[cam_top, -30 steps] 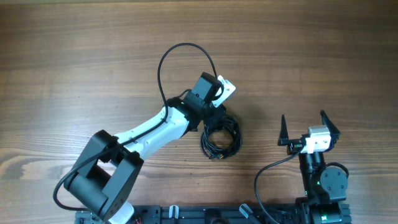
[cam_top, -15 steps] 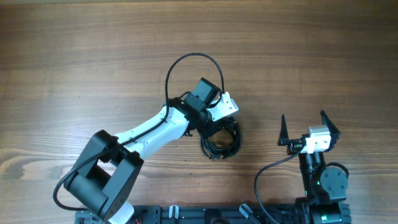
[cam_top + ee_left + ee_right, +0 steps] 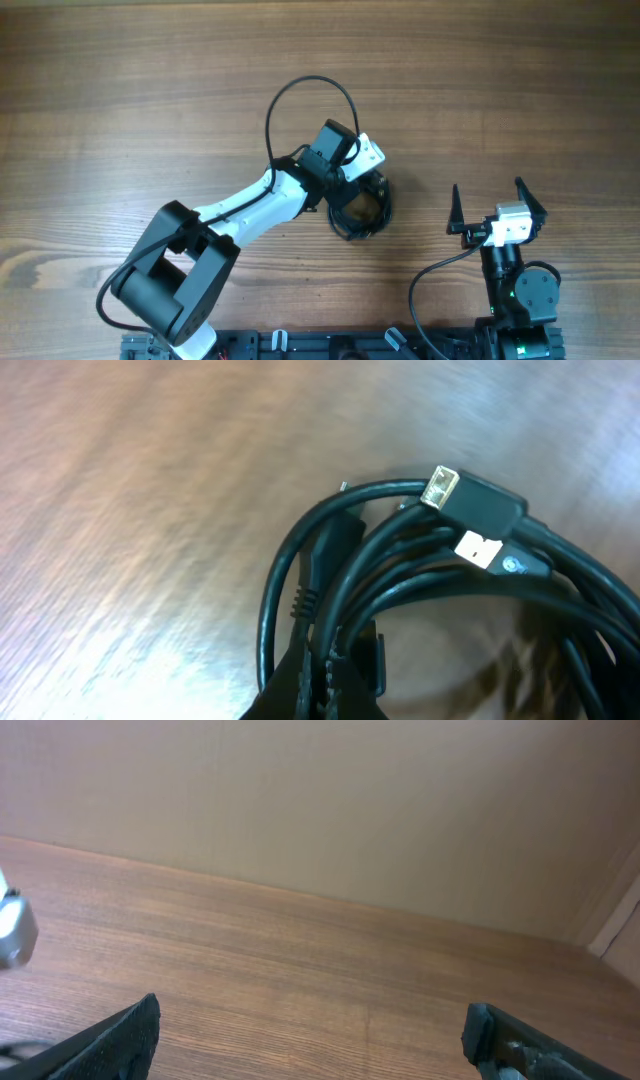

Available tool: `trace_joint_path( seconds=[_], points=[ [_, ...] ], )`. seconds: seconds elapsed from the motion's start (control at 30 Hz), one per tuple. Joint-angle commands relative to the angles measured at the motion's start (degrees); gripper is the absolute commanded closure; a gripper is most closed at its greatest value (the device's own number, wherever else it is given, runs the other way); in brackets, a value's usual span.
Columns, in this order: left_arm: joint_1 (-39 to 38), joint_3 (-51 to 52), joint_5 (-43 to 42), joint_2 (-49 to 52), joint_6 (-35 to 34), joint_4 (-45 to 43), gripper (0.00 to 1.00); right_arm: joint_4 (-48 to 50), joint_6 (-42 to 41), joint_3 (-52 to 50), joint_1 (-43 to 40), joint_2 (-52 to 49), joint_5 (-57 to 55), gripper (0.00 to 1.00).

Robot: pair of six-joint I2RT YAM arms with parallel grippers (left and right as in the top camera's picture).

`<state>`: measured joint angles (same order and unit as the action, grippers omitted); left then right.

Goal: Untangle cables

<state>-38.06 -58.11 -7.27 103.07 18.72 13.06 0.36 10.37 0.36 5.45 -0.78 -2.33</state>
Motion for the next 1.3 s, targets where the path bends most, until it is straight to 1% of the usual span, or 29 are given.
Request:
trace_joint_path(
  seconds=[0.0,0.07,0.1,0.13,0.17,0.23,0.27,0.37,0.77,0.8,0.97,1.0,1.03,1.07,1.13,1.17,1.2,1.23,1.27],
  points=[
    [2.5,-0.4,5.1,-3.6,-18.3,-2.8,0.96,0.2,0.1,-0.1,-0.3,0.5,1.0,0.00],
    [4.0,-0.4,5.3,-4.0,-25.4,-3.5,0.96,0.2,0.1,-0.1,-0.3,0.5,1.0,0.00],
    [5.0,-0.4,5.3,-4.1,-30.1,-3.5,0.96,0.2,0.1,-0.1,-0.3,0.5,0.9,0.00],
    [6.7,-0.4,5.2,-4.1,-37.9,-3.1,0.96,0.2,0.2,-0.1,-0.3,0.5,0.9,0.00],
    [7.6,-0.4,5.2,-4.1,-42.3,-2.5,0.96,0.2,0.1,-0.1,-0.3,0.5,1.0,0.00],
    [9.2,-0.4,5.2,-4.1,-48.7,-1.4,0.96,0.2,0.1,-0.1,-0.3,0.5,1.0,0.00],
    [10.1,-0.4,5.0,-4.1,-49.9,-1.0,0.96,0.2,0.1,-0.1,-0.3,0.5,1.0,0.00],
    [11.2,-0.4,5.0,-4.1,-49.9,-0.3,0.96,0.2,0.1,-0.1,-0.3,0.5,0.9,0.00],
    [11.2,-0.4,4.5,-4.1,-49.9,-0.2,0.96,0.4,0.0,-0.1,-0.3,0.5,2.2,0.00],
    [11.2,-0.4,3.6,-4.1,-49.9,-0.2,0.96,0.2,0.1,-0.1,-0.3,0.5,4.1,0.00],
    [11.1,-0.4,-1.0,-4.1,-50.2,-1.1,0.96,-0.3,0.0,-0.1,-0.3,0.5,5.6,0.00],
    [10.9,-0.4,-1.7,-4.1,-51.4,-1.2,0.96,0.0,-1.4,-0.1,-0.3,0.5,9.0,0.00],
    [10.8,-0.4,-2.2,-4.1,-52.4,-1.3,0.96,0.3,-4.9,-0.1,-0.3,0.4,12.3,0.01],
    [10.6,-0.4,-2.5,-4.1,-53.6,-1.3,0.96,0.5,-10.4,-0.1,-0.3,0.3,15.8,0.00],
    [10.2,-0.4,-2.5,-4.1,-54.2,-1.3,0.96,0.9,-28.5,-0.1,-0.3,-0.2,20.5,0.00],
    [10.0,-0.4,-2.5,-4.1,-54.2,-1.3,0.94,0.9,-38.2,-0.1,-0.3,-1.1,20.9,0.00],
    [9.7,-0.4,-2.5,-4.1,-54.2,-1.4,0.83,1.1,-47.0,-0.1,-0.3,-2.7,20.9,0.00],
    [9.6,-0.4,-2.5,-4.1,-54.2,-1.4,0.78,1.1,-49.3,-0.1,-0.3,-3.7,21.4,0.00],
    [9.3,-0.4,-2.5,-4.1,-54.1,-1.4,0.74,1.5,-49.0,0.0,-0.3,-5.7,24.1,0.00]
  ],
)
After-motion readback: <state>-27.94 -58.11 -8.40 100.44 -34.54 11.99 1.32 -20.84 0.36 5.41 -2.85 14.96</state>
